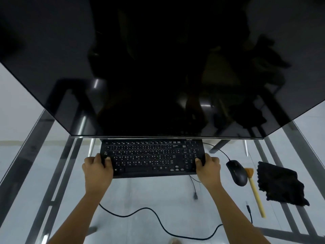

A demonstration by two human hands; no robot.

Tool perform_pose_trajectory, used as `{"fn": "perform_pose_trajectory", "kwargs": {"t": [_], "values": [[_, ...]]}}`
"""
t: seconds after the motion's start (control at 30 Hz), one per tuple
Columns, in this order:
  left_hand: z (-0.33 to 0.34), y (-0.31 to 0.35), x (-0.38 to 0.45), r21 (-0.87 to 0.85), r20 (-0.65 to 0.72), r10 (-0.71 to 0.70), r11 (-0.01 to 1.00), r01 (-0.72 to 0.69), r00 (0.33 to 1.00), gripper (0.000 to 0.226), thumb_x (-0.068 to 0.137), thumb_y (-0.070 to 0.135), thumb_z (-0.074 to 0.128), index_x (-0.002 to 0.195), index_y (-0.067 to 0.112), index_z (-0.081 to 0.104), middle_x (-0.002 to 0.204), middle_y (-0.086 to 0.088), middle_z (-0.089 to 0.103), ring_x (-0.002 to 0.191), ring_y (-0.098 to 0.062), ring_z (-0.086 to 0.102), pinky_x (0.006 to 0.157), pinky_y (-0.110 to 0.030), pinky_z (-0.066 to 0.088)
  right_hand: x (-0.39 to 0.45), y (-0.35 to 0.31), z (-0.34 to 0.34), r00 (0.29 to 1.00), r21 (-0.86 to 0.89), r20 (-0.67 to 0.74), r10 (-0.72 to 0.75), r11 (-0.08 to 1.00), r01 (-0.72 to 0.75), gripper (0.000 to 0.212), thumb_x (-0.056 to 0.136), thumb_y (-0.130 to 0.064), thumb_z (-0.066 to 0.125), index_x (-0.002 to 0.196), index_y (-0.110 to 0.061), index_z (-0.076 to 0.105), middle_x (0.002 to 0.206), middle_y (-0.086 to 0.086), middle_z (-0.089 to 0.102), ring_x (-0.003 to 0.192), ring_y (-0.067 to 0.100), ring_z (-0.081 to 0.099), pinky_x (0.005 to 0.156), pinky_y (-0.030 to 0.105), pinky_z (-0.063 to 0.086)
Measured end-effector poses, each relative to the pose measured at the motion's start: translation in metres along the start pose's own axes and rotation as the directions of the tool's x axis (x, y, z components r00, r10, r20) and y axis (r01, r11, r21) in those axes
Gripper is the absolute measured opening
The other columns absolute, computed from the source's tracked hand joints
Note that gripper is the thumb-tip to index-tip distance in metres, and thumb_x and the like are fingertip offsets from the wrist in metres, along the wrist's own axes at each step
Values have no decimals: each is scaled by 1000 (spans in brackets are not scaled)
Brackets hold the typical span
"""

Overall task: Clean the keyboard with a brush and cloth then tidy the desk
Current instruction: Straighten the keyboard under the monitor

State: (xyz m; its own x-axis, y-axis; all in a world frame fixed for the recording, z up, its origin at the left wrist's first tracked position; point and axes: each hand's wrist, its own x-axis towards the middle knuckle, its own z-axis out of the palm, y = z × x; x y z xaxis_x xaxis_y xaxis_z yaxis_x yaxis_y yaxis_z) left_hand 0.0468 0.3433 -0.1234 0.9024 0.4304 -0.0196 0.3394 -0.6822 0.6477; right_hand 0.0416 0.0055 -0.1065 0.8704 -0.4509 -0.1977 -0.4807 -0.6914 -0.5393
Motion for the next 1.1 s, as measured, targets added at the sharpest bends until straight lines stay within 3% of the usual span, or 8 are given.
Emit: {"fn": "perform_pose_trajectory", "kwargs": {"t": [0.13,0.37,0.53,0.73,0.83,0.93,1.03,1.1], "values": [[1,6,9,-38,-37,4,999,-6,999,24,91,11,52,71,8,38,90,-23,49,92,-41,42,83,-53,38,5,-10,6,1000,42,15,-12,999,12,28,95,-22,56,113,0,59,111,23,49,103,37,50,88,30,38],[2,7,18,-40,-24,14,999,-15,1000,18,91,8,52,78,4,40,104,-25,46,101,-42,38,91,-53,35,14,-13,16,998,44,-9,-55,997,55,24,94,-19,57,105,1,60,103,24,52,99,37,48,86,33,40],[4,7,23,-5,4,23,1000,-23,1000,21,92,11,52,97,-9,48,113,-24,43,107,-42,35,95,-53,34,19,-12,19,997,46,-27,-72,996,73,22,93,-17,57,98,4,59,100,25,53,97,36,48,82,30,36],[7,3,23,45,-21,44,998,-43,999,28,90,9,55,100,-15,46,107,-30,45,101,-45,37,90,-55,35,24,-10,22,996,29,-18,-82,996,83,20,93,-18,57,93,2,57,97,26,54,104,42,47,95,49,43],[6,3,19,32,4,36,999,-36,999,27,89,10,56,103,-11,47,111,-30,45,104,-45,37,91,-55,35,21,-7,15,994,14,24,-108,994,108,23,94,-19,56,108,0,59,104,24,53,113,42,45,100,47,42],[4,5,8,71,-3,12,997,-12,1000,40,89,18,59,119,-5,46,122,-28,42,112,-46,35,94,-59,38,13,10,-11,993,-39,-23,-119,992,118,46,95,-23,59,136,-5,50,127,22,48,121,37,47,103,45,42],[12,20,-21,91,-53,157,984,-152,986,52,86,16,62,129,-7,43,126,-30,42,116,-46,38,98,-58,38,5,43,-42,973,-165,-183,-142,980,112,50,89,-19,67,134,-4,52,120,23,55,109,38,55,93,47,46],[34,48,-51,56,36,315,947,-317,948,57,89,19,59,137,-6,40,138,-27,37,128,-42,33,107,-54,33,4,67,-64,963,-187,-238,-122,979,78,53,84,-14,72,132,-2,54,119,26,56,109,43,53,92,53,46]]}}
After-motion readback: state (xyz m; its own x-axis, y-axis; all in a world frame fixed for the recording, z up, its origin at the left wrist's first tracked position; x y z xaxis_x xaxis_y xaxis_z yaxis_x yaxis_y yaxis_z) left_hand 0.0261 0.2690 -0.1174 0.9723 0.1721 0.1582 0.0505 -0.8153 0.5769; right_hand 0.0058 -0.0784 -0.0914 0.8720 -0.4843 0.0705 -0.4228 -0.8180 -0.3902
